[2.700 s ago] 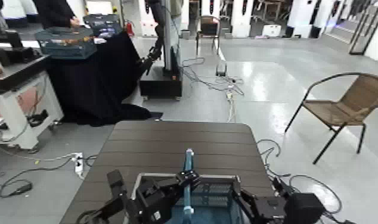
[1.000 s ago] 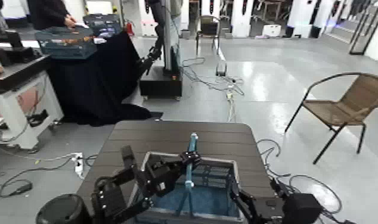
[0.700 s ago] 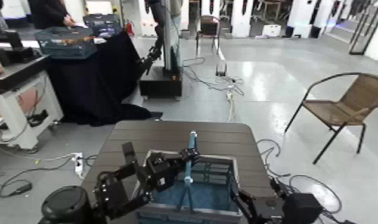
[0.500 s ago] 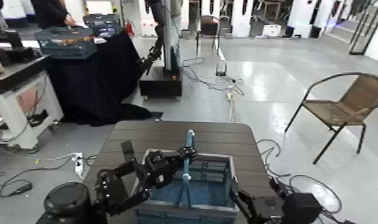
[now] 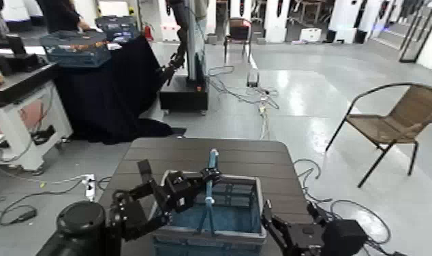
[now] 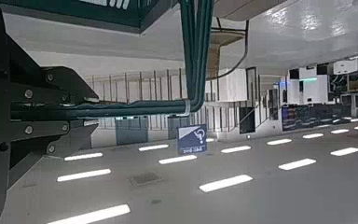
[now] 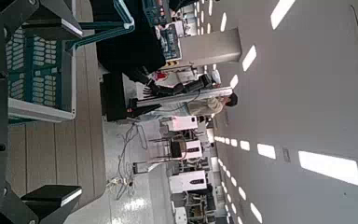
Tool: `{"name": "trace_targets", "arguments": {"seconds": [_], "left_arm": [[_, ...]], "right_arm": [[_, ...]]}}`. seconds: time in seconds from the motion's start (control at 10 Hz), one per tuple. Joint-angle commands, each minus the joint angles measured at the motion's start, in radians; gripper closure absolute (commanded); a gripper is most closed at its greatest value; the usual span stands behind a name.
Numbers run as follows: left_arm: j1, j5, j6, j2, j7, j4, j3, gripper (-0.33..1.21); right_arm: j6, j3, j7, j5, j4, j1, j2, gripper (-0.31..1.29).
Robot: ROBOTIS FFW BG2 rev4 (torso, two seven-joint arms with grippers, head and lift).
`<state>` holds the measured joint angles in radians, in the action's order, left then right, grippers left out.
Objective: Place the crate on the table.
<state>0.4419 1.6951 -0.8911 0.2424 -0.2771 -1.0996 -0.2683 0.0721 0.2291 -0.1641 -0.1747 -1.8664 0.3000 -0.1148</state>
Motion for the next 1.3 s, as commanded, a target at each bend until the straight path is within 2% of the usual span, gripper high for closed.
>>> {"name": "trace_targets", "arguments": {"seconds": [0.1,0.8,0.9,1.2,1.3], "left_arm": [[0.020,-0.017,0.003,0.000,-0.014,0.033,-0.002,1.20],[0.029,-0.041,0.008,-0.002,-0.040,0.070,0.006,1.17],[0.028,-0.043,0.012,-0.003,-0.053,0.072,0.011,0.95],[0.006,-0.084,0.044,-0.006,-0.083,0.058,0.064,0.09],[-0.008,-0.161,0.072,-0.009,-0.085,0.033,0.100,0.01]], "right_arm": [[0.000,0.003,0.000,-0.003,0.001,-0.002,-0.002,0.13],[0.000,0.004,0.000,-0.009,0.003,-0.004,-0.002,0.13],[0.000,0.004,0.000,-0.011,0.003,-0.004,-0.002,0.13],[-0.003,0.001,0.000,-0.017,0.003,-0.002,0.000,0.13],[-0.003,0.001,0.000,-0.020,0.003,-0.001,0.000,0.13]]}}
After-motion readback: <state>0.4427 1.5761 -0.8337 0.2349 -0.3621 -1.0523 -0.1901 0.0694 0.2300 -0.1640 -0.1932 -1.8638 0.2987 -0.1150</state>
